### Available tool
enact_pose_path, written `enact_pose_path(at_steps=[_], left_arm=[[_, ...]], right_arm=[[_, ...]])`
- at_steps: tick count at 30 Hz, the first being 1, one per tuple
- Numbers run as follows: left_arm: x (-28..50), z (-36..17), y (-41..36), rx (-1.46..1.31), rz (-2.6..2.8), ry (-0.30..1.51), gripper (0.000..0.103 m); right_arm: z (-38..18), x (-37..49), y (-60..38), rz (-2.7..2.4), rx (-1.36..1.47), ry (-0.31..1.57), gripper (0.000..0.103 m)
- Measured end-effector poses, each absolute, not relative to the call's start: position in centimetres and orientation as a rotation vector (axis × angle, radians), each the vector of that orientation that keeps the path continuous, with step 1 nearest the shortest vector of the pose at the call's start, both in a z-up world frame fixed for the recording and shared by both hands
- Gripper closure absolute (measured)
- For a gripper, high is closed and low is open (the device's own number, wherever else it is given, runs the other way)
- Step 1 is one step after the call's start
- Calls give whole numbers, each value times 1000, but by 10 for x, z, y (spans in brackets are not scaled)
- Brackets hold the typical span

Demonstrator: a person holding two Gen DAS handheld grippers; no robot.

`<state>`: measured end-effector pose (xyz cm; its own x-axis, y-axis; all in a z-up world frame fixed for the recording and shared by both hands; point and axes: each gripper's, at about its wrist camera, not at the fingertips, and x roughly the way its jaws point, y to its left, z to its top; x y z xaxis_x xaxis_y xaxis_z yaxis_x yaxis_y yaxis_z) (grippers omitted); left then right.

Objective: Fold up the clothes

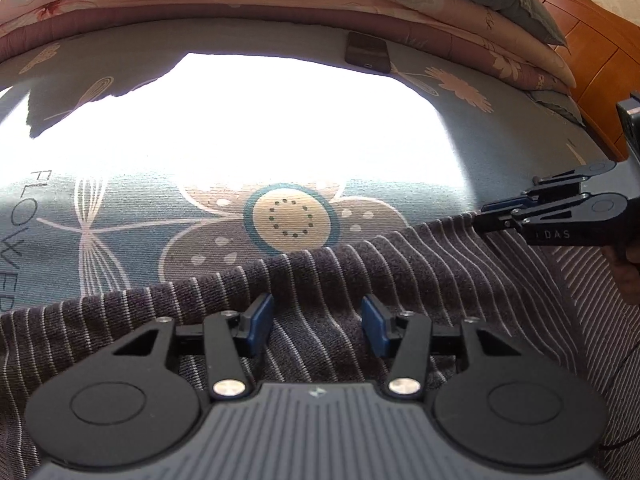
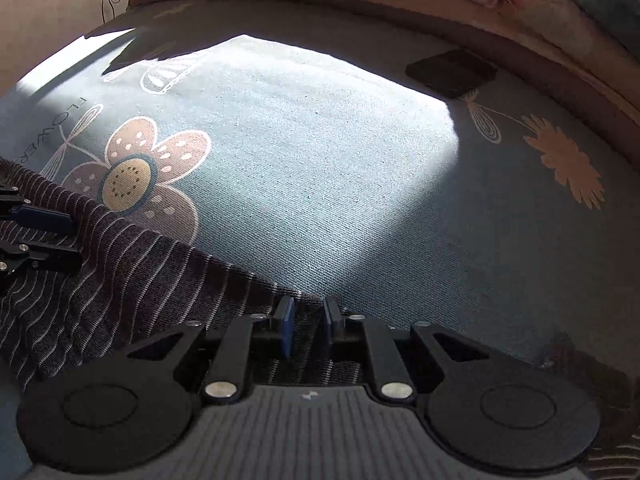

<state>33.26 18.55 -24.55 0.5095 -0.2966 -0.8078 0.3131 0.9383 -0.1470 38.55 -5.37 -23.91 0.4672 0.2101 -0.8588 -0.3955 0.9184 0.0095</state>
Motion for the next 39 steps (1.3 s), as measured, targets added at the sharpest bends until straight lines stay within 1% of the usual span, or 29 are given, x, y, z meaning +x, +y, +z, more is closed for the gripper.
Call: enact_pose_path(at_steps=[3,5,6,9,10,11,12,13,16,19,20,22,26,27,28,30,32,35,39], left_arm=[[335,-240,190,16,-337,962,54],[332,-230,195,-15,-356,942,54],[328,-224,197,-31,-381,928,54],[311,-212,189,-18,-473,922,53],[305,-211,183,3,-507,930,53],[299,-213,178,26,-528,940,52],[294,-217,173,54,-545,962,52],[291,-223,169,78,-553,989,51],[289,-244,175,113,-491,1040,52],[287,-247,190,109,-486,1015,53],[287,-245,191,142,-465,1009,53],[286,-240,192,180,-422,1002,53],[281,-223,198,112,-394,990,53],[277,-217,195,101,-423,973,52],[271,-211,191,93,-454,954,51],[257,-204,175,109,-545,928,49],[244,-202,160,131,-627,920,48],[232,-214,148,166,-690,941,47],[226,-234,149,196,-714,959,46]], right_arm=[[-237,395,-51,343,-169,1005,78],[-229,393,-52,333,-144,995,78],[-222,387,-54,336,-133,981,77],[-203,362,-57,357,-92,975,68],[-199,352,-57,371,-79,983,68],[-194,342,-57,385,-66,991,67],[-197,334,-53,396,-75,1009,62],[-200,325,-49,406,-87,1028,60],[-217,309,-35,420,-102,1082,60],[-238,320,-30,347,-88,1094,59],[-238,327,-30,332,-64,1089,58],[-235,343,-31,297,-46,1067,50],[-218,360,-42,245,-33,1057,49],[-209,358,-45,252,-32,1042,44],[-200,354,-48,258,-38,1033,36],[-184,342,-50,274,-39,1030,29],[-172,325,-50,297,-17,1059,29],[-167,296,-46,331,33,1122,27],[-181,261,-31,344,83,1168,25]])
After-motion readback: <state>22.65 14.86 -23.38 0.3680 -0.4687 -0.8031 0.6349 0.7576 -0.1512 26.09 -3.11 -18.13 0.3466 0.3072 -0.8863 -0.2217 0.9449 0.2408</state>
